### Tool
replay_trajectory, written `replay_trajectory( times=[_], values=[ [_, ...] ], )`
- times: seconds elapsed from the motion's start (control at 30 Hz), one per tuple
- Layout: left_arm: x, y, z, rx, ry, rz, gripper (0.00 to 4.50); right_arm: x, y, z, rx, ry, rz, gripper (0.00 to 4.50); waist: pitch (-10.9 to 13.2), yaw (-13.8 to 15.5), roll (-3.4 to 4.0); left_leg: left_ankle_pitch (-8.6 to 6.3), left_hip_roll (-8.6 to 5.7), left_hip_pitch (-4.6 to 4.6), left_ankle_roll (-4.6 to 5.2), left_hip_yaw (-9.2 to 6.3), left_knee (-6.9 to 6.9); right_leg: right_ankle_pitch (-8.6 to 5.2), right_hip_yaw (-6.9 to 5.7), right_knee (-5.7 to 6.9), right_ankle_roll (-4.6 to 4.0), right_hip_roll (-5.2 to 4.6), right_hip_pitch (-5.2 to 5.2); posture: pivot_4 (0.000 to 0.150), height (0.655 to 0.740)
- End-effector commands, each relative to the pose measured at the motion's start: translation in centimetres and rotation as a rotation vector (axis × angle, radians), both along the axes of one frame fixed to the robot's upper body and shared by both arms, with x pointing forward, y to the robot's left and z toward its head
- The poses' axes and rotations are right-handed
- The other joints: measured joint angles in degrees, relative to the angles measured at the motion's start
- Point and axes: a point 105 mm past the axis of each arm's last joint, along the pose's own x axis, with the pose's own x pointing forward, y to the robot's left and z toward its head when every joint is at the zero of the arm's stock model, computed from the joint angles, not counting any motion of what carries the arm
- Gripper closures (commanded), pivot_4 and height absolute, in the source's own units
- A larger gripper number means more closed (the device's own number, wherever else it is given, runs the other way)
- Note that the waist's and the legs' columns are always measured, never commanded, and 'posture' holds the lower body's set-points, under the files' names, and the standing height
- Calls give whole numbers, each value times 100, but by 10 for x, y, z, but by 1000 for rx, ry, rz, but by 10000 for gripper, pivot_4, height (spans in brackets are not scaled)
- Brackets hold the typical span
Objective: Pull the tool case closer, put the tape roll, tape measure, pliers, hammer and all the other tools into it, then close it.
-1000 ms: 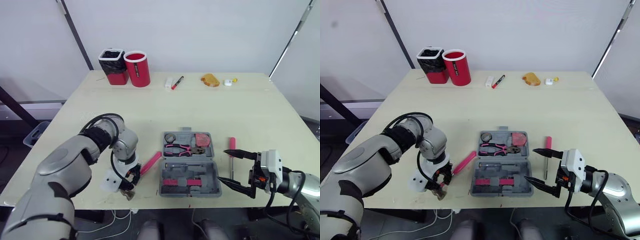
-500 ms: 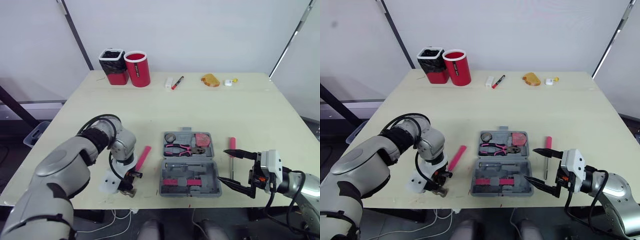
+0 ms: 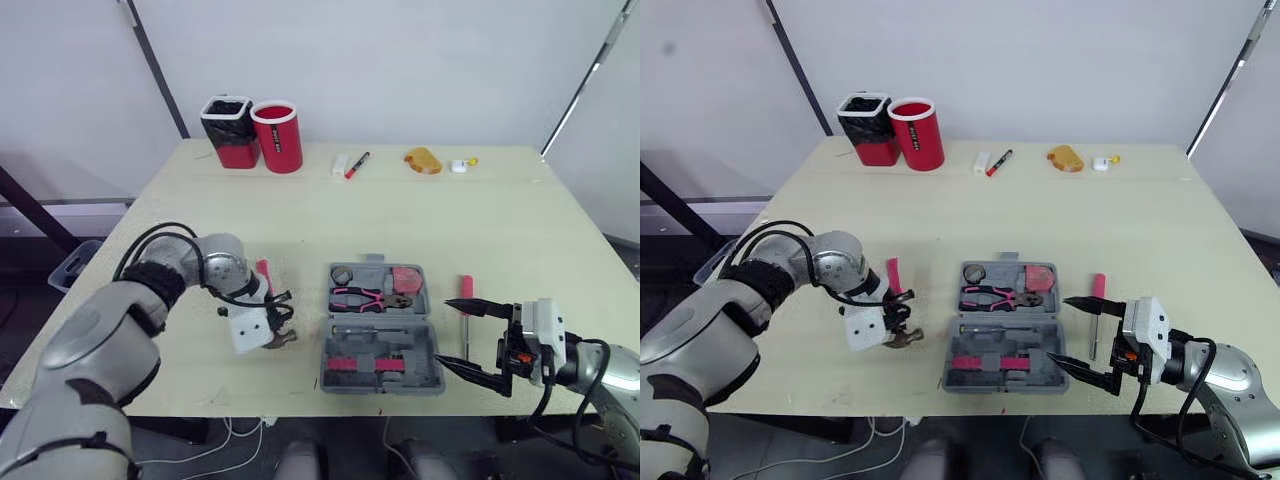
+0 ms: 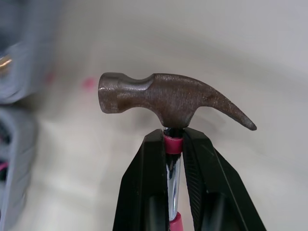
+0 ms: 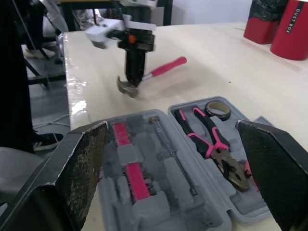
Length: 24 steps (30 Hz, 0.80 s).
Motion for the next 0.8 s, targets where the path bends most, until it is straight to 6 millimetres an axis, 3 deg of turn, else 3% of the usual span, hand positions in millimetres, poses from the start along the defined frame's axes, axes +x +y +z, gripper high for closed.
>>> replay_trajectory(
  times=[0.03,0.3,0.47,0.57,0.63,0.8],
  values=[
    [5,5,22,-104,-14,176,44706,-1,-7,9,-4,-42,6,0,1,-32,-1,0,2,0,0,-1,0,0,0,1,0,2,-1,1500,7400],
    [-3,23,34,-354,61,652,44706,-2,-7,8,-8,-42,5,0,1,1,0,0,4,3,0,-2,0,-2,-1,16,-1,2,-5,1500,7400],
    [-15,25,36,-510,231,1019,44706,-2,-7,7,-5,-38,9,0,2,26,1,0,4,3,0,-3,2,-3,-4,20,-1,0,-6,1500,7400],
    [-27,21,40,-592,437,1300,44706,0,-6,8,1,-39,14,0,2,26,1,0,4,3,0,-5,4,-3,-5,23,-1,0,-5,1500,7400],
    [-26,19,42,-659,517,1484,44706,1,-6,8,-2,-39,23,0,3,8,0,0,4,3,0,-6,5,-3,-5,24,-1,1,-6,1500,7400],
    [-20,21,40,-717,520,1799,44706,3,-6,8,-4,-39,29,0,3,15,0,0,2,5,0,-13,5,-5,-7,31,-2,4,-7,1500,7400]
  ],
)
